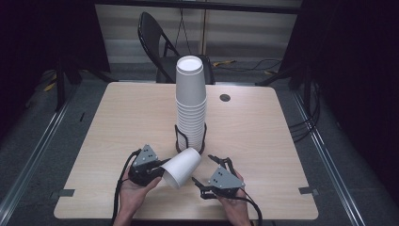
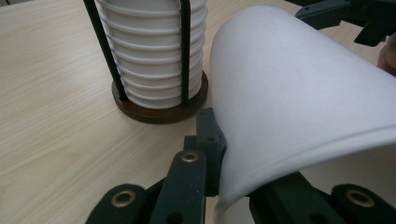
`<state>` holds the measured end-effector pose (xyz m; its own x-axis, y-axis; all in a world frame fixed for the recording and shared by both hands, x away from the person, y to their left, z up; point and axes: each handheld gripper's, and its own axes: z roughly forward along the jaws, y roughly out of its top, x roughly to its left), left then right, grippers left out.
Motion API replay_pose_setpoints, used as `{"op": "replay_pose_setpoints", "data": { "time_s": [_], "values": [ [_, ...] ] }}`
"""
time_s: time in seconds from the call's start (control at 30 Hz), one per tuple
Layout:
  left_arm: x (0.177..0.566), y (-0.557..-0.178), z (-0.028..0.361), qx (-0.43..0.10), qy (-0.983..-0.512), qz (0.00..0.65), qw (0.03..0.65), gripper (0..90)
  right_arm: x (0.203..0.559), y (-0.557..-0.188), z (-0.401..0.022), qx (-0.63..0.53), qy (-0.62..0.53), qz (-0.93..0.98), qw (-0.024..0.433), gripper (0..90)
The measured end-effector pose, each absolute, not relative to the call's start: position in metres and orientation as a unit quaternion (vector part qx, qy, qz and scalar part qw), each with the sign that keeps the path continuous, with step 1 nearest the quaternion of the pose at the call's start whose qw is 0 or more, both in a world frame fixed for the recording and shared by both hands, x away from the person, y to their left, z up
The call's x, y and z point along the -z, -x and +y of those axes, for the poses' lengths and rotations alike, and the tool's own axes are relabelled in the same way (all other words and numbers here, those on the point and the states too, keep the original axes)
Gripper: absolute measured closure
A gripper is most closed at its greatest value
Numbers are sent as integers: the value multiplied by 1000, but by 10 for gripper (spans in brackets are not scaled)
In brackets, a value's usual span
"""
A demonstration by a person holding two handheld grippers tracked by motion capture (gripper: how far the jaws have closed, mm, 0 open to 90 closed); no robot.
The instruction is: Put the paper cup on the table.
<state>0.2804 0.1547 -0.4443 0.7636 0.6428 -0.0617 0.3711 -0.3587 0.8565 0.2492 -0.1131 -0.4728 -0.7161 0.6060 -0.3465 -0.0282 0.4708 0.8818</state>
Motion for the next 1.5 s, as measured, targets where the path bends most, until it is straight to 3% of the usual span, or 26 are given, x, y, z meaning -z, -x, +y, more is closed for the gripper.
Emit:
{"op": "replay_pose_setpoints", "data": {
  "time_s": [0.33, 0.53, 1.1, 1.5],
  "values": [
    [444, -286, 149, -129, -824, 313, 455, 863, 469, -239, -105, -447, -119, 813, 354, 131],
    [442, -287, 144, -117, -837, 308, 438, 863, 471, -235, -100, -412, -81, 818, 394, 134],
    [434, -299, 133, -80, -866, 300, 392, 863, 473, -228, -81, -372, -25, 825, 424, 129],
    [428, -304, 121, -61, -878, 292, 374, 865, 474, -225, -66, -359, 15, 820, 446, 74]
  ]
}}
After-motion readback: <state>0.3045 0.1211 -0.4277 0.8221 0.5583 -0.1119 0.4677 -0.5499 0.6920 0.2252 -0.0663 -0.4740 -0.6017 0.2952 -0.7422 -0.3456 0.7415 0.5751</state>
